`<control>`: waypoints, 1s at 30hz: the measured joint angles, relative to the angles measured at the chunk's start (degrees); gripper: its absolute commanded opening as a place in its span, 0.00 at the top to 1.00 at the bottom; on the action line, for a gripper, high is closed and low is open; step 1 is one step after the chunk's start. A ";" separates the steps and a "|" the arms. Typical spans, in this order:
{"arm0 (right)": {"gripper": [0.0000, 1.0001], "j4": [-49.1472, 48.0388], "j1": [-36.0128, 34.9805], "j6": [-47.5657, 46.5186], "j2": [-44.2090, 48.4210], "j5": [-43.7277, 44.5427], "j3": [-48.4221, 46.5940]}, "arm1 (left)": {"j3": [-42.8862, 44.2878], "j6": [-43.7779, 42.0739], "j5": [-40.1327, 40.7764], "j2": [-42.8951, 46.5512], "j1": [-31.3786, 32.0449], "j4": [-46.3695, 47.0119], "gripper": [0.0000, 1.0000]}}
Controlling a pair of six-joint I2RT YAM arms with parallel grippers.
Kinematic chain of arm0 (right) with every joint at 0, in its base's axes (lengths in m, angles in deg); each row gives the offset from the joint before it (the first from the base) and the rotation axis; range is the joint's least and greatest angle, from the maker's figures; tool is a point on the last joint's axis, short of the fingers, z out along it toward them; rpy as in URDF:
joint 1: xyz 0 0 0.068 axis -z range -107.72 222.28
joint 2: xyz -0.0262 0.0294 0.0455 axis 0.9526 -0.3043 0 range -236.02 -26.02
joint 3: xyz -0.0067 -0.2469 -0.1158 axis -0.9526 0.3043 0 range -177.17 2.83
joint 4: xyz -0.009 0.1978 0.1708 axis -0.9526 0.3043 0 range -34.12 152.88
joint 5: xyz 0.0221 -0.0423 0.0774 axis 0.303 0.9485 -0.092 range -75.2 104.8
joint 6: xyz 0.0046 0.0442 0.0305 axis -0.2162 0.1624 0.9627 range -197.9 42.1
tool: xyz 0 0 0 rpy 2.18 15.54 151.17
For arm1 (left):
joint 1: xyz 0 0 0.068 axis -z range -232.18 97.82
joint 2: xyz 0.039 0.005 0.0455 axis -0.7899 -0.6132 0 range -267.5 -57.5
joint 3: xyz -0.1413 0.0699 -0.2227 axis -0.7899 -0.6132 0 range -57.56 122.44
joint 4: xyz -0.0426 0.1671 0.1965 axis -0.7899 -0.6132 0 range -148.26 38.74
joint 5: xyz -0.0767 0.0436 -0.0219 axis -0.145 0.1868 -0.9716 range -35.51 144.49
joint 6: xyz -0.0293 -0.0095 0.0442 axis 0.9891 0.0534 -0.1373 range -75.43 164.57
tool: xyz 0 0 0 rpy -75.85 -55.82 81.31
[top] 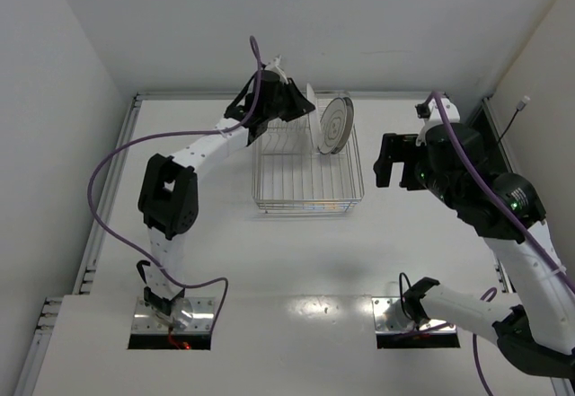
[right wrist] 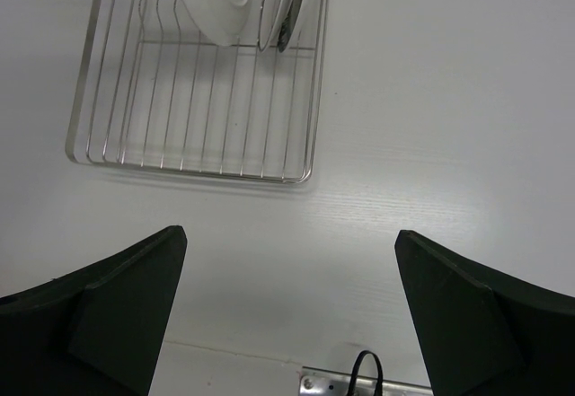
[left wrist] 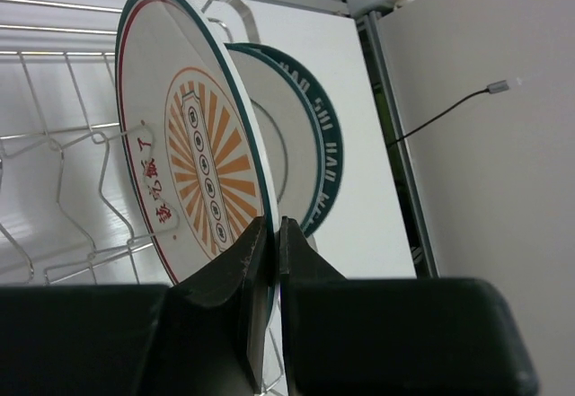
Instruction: Load the plates into the dish rack
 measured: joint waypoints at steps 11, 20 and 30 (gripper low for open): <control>0.00 0.59 0.00 -0.17 -0.83 0.39 -1.62 | 2.91 -0.39 0.57 -5.18 0.55 -3.48 0.36; 0.00 1.18 0.00 -0.11 -2.64 0.22 -2.38 | 7.48 2.10 -8.31 -3.98 0.87 0.20 0.00; 0.00 1.16 0.00 0.17 -3.50 -1.42 -2.40 | 10.60 3.98 -12.94 0.68 0.87 5.20 0.00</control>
